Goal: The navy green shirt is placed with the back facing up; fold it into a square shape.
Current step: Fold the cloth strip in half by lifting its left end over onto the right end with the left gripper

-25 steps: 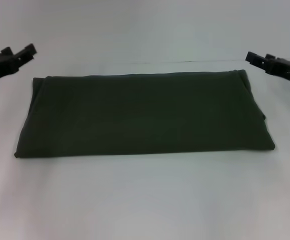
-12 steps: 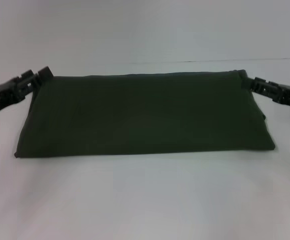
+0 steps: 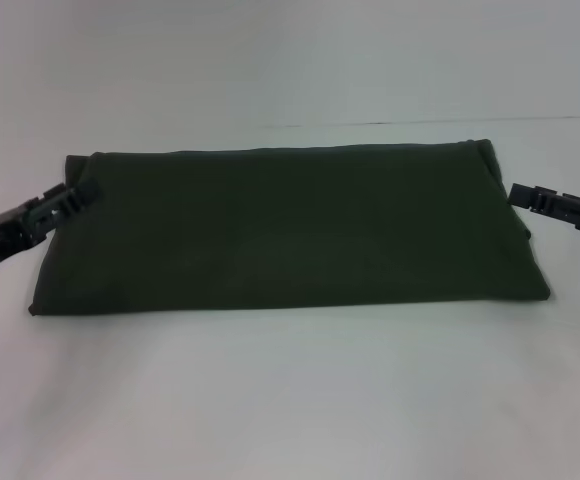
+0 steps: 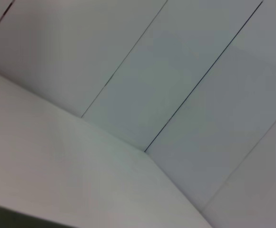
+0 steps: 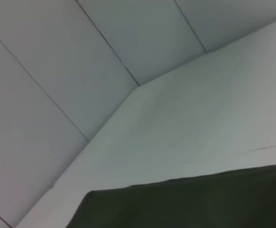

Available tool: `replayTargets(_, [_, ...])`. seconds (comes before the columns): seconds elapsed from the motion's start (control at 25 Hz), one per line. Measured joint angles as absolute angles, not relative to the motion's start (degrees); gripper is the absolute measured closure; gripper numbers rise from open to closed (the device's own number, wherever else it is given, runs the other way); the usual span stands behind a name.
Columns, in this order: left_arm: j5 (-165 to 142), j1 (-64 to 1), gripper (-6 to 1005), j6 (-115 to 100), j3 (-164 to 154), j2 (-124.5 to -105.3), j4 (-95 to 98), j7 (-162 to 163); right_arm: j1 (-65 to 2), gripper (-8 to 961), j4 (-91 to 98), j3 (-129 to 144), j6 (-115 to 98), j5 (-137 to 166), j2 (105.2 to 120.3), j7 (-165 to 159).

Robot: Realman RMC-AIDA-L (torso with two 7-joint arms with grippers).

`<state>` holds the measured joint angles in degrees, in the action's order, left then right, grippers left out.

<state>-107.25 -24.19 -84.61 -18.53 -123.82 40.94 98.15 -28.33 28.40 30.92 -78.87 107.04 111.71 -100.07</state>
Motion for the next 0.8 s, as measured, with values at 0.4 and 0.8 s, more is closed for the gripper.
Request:
replayTargets(0.4, [-113.95, -24.37, 230, -87.29, -18.56, -123.65, 41.42, 109.44, -29.85, 247, 28.92, 30.79, -75.51, 107.61, 111.34, -100.77])
replayTargets(0.8, [-120.02, -25.31, 230, -85.51, -18.25, -122.33, 43.41, 127.34, -32.01, 247, 30.25, 31.49, -75.31, 107.74, 111.08, -103.2])
